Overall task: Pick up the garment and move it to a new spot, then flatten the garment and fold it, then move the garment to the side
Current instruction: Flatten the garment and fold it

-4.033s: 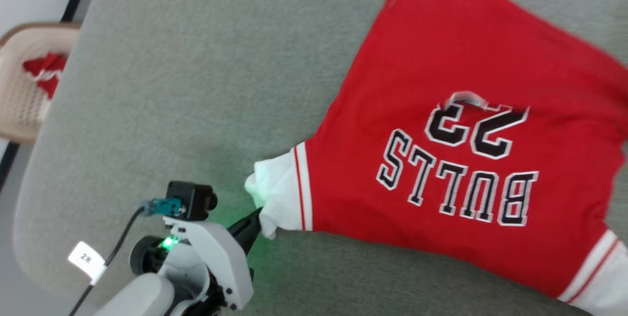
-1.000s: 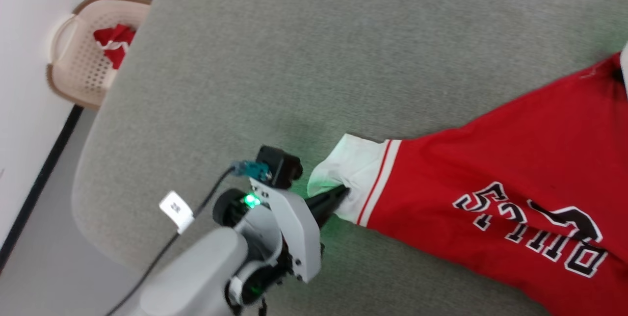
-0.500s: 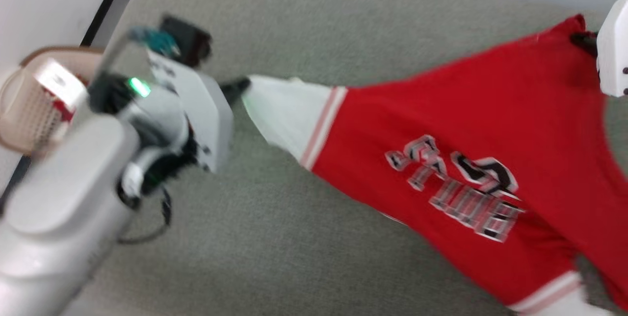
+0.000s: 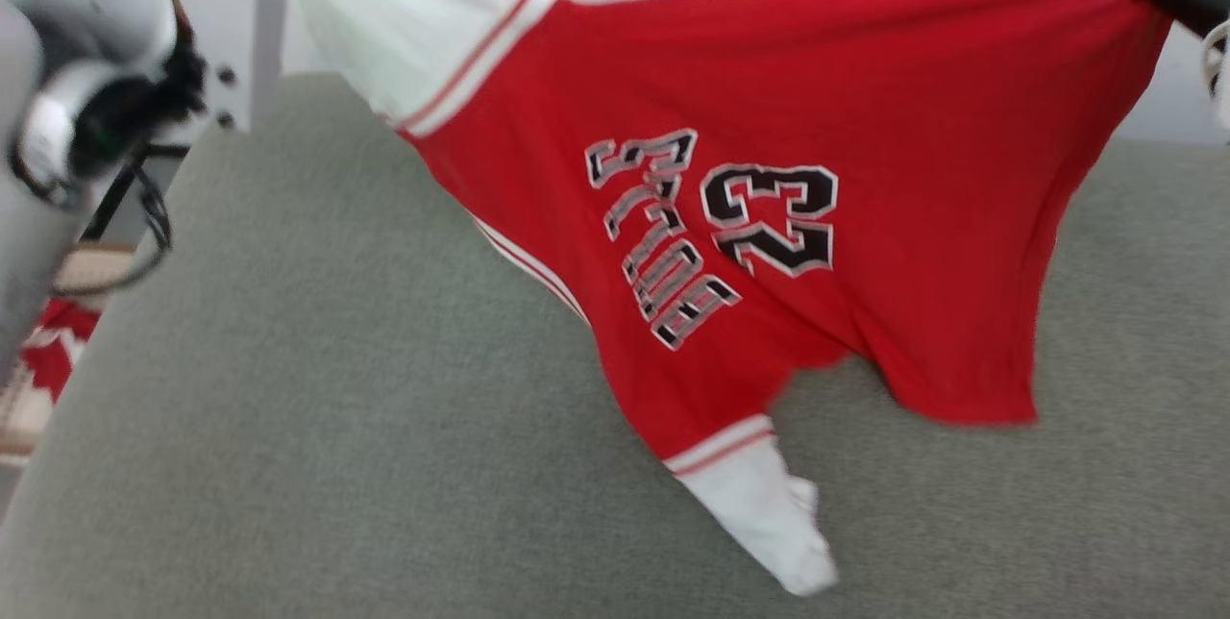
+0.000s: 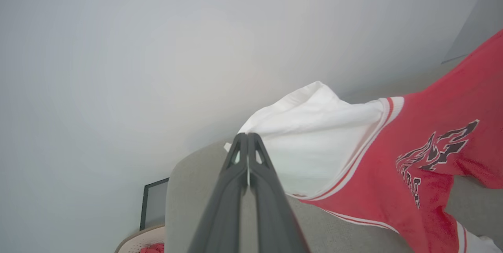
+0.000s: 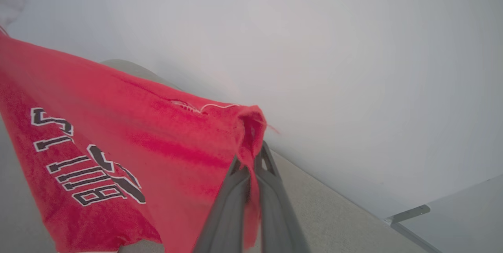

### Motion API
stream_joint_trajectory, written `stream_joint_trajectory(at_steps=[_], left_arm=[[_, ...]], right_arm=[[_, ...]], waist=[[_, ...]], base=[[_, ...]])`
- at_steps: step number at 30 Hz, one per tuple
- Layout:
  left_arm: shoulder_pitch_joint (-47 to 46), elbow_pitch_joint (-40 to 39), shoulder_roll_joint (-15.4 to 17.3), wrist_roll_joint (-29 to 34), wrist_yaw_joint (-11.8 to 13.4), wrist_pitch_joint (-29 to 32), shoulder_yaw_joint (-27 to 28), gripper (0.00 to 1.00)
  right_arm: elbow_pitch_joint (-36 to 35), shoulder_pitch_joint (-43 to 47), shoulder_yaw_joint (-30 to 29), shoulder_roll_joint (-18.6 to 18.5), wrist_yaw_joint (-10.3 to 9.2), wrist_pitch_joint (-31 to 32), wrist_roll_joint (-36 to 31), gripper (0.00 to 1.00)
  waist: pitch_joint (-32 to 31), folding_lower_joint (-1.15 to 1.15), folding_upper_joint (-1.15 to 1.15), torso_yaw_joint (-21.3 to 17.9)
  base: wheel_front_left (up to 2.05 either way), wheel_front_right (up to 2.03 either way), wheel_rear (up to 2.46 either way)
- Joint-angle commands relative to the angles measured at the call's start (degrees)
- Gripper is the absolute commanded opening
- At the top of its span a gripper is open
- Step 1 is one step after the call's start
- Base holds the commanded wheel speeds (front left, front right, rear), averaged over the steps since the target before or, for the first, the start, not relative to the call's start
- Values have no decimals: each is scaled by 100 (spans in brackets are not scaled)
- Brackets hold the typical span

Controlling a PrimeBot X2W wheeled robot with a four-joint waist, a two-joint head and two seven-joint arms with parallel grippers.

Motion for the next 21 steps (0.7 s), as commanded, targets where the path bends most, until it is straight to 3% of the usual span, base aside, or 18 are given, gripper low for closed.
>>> stream_joint_trajectory(at_steps=[1, 11, 16, 21], left_arm=[[-237, 76, 36, 62, -47, 47, 29, 0], [-1428, 717, -176, 352, -367, -33, 68, 0], [-2011, 1116, -298, 680, -395, -402, 80, 0], [-2704, 1741, -563, 1217, -230, -1176, 58, 0]], right_arm=[[-124, -53, -103, -85, -6, -27, 64, 0], [-586, -214, -668, -232, -6, 4, 100, 0], [-216, -495, -980, 32, -7, -173, -349, 0], [493, -1162, -1168, 633, -7, -833, -1326, 0]], waist=[[-349, 0, 0, -322], [-34, 0, 0, -515], [631, 0, 0, -613], [1523, 0, 0, -784]], base=[[0, 0, 0], [0, 0, 0], [0, 0, 0], [0, 0, 0]])
